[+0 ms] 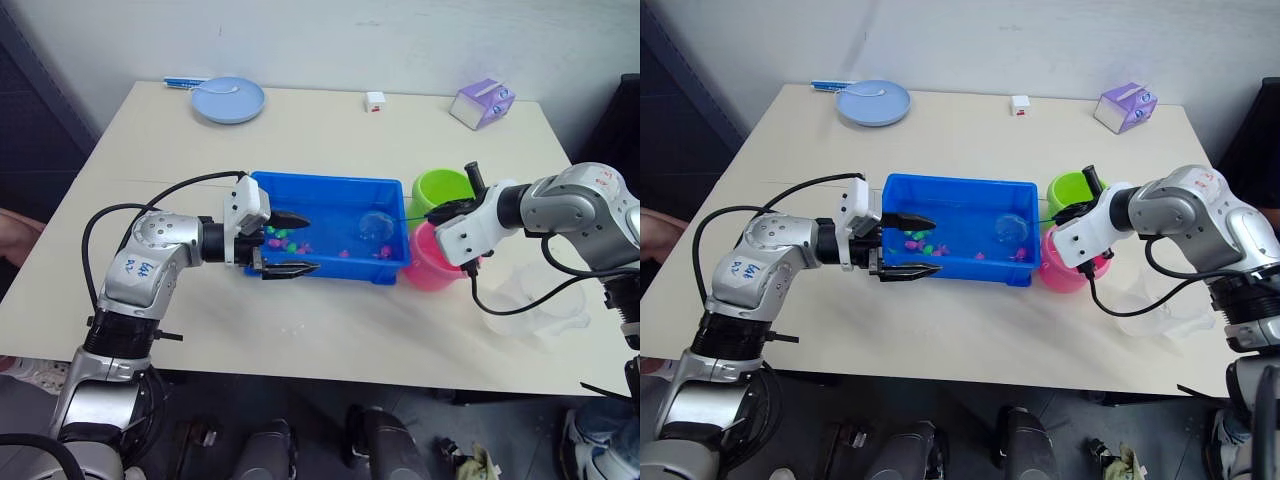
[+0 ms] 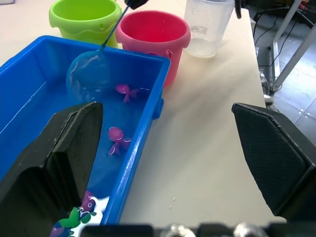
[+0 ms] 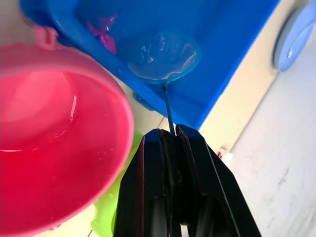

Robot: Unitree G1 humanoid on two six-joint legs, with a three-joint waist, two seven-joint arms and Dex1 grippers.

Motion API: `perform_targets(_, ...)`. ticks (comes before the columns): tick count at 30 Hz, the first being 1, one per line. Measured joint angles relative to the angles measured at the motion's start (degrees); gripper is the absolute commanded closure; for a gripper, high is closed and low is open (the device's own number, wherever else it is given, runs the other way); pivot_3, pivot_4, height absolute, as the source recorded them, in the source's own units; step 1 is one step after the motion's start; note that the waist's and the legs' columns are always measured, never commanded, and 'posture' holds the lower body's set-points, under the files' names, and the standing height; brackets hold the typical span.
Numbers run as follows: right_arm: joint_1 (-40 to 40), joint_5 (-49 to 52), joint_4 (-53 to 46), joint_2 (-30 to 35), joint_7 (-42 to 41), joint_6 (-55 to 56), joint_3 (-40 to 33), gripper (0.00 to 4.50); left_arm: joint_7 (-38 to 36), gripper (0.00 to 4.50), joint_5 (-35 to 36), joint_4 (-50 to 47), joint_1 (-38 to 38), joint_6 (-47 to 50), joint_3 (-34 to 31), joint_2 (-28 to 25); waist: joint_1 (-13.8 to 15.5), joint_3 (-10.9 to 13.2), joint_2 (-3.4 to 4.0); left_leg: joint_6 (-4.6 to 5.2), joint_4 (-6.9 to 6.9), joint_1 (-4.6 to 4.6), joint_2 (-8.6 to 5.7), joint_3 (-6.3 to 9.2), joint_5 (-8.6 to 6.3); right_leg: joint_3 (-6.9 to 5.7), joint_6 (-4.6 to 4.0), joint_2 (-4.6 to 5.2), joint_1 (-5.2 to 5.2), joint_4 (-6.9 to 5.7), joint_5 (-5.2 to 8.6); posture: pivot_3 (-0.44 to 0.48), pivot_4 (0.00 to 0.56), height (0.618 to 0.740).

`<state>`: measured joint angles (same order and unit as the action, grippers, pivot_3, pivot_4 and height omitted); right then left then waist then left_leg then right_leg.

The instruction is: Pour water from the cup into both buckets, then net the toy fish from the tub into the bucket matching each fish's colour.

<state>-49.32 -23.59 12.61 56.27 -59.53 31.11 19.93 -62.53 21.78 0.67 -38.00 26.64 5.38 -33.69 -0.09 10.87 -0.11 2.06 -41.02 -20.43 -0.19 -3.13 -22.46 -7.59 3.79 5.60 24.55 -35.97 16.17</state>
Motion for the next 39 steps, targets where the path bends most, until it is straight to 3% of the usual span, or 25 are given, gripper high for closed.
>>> perform_targets(14, 1.0, 1.9, -3.1, 0.0, -2.3, -4.5, -1.8, 3.70, -0.8, 0.00, 0.0, 0.4, -0.4, -1.7, 0.2, 0.2, 0.0, 0.0, 0.01, 0.00, -0.01, 0.00, 0.00, 0.00, 0.00, 0.00, 0.00, 0.01, 0.00, -0.01, 0.00, 0.000, 0.150, 0.739)
perform_targets(27, 3.6, 5.8, -8.4, 1.4, -9.8, -7.0, -1.8, 3.70, -0.9, 0.00, -0.1, 0.4, -0.5, -1.8, 0.3, 0.3, 0.1, 0.0, 0.01, 0.00, -0.02, 0.00, -0.01, 0.00, 0.00, -0.01, 0.00, 0.01, -0.01, 0.00, 0.00, 0.000, 0.150, 0.739)
perform_targets(34, 5.3, 10.1, -11.6, 1.3, -12.6, -13.6, -2.6, 3.70, -0.9, 0.00, -0.1, 0.4, -0.5, -1.8, 0.3, 0.7, 0.1, 0.0, 0.01, 0.00, -0.03, 0.00, -0.01, 0.01, 0.00, -0.01, 0.00, 0.01, -0.01, -0.01, 0.00, 0.000, 0.150, 0.739)
perform_targets(39, 6.0, 10.6, -9.3, 0.9, -11.2, -14.3, -2.9, 3.70, -1.0, 0.00, 0.0, 0.4, -0.5, -1.7, 0.2, 0.8, 0.1, 0.0, 0.01, 0.00, -0.03, 0.00, -0.01, 0.00, 0.00, -0.01, 0.00, 0.01, -0.01, -0.02, 0.00, 0.000, 0.150, 0.739)
